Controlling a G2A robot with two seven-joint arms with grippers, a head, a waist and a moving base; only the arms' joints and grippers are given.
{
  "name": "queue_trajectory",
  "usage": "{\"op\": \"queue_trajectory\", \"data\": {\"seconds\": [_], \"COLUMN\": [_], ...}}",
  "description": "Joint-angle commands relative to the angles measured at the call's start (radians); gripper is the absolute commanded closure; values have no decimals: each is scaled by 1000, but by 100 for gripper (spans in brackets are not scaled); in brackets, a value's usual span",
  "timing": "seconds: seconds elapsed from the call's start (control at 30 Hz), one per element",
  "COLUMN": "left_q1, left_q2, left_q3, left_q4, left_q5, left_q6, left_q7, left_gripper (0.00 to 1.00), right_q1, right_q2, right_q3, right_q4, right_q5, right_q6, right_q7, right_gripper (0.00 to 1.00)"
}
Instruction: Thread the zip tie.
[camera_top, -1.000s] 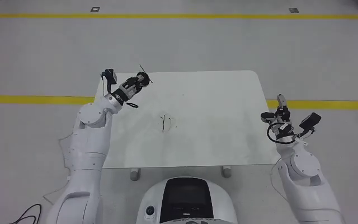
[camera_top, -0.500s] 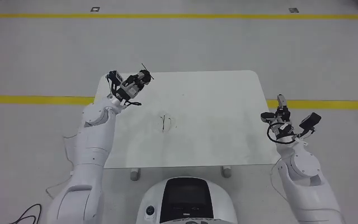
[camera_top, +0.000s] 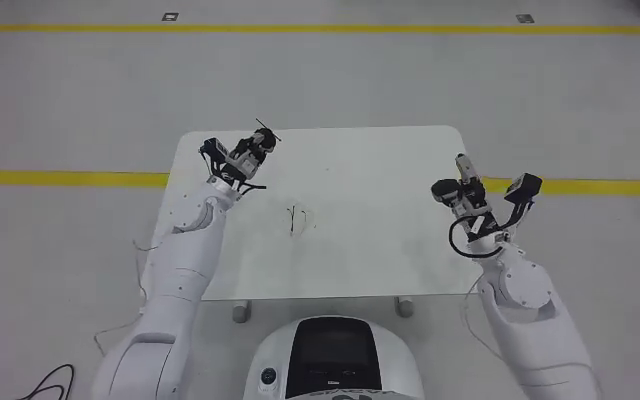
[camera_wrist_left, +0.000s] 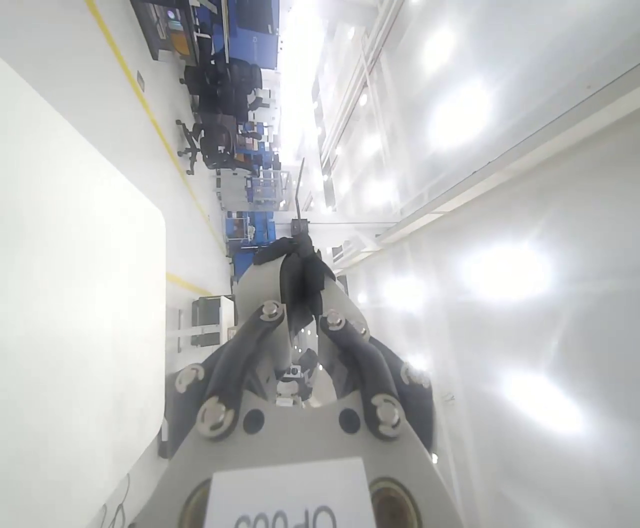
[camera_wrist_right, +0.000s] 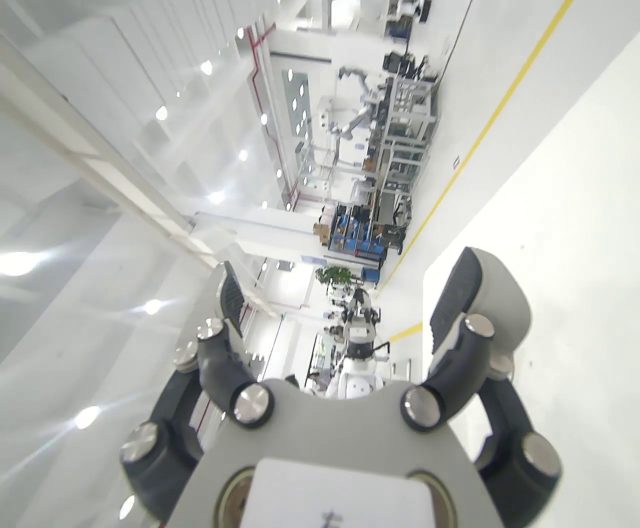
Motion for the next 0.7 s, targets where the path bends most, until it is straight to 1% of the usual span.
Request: {"op": "queue_trajectory", "data": {"seconds": [0.0,0.07,0.1,0.17,0.2,0.23,0.27,0.57,0.63,0.67], "left_q1": [-21,-36,-46,-58,-66,-71,-77,-77,-62,-48], "left_q2": [-2,-4,-6,-8,-9,-10,-9,-9,-7,-5], "left_q3": [16,29,39,50,57,61,66,66,69,70], "left_q4": [33,58,73,95,109,118,123,123,103,87], "left_q5": [-7,-10,-14,-17,-16,-17,-9,-9,1,-5], "left_q6": [-11,-22,-27,-36,-42,-47,-59,-59,-57,-47], "left_q7": [3,5,6,11,18,21,21,21,39,37], "left_gripper": [100,100,100,100,100,100,100,100,100,100], "right_q1": [37,67,88,119,137,153,153,153,152,156], "right_q2": [-2,-5,-8,-12,-17,-20,-20,-20,-20,-20], "right_q3": [-45,-88,-119,-161,-189,-200,-200,-200,-204,-210], "right_q4": [9,19,29,48,61,68,68,68,73,79], "right_q5": [-31,-46,-60,-85,-80,-85,-85,-85,-94,-112], "right_q6": [-22,-33,-31,-31,-32,-45,-45,-45,-37,-35], "right_q7": [68,114,135,154,157,154,154,154,157,167], "right_gripper": [0,0,0,0,0,0,0,0,0,0]}}
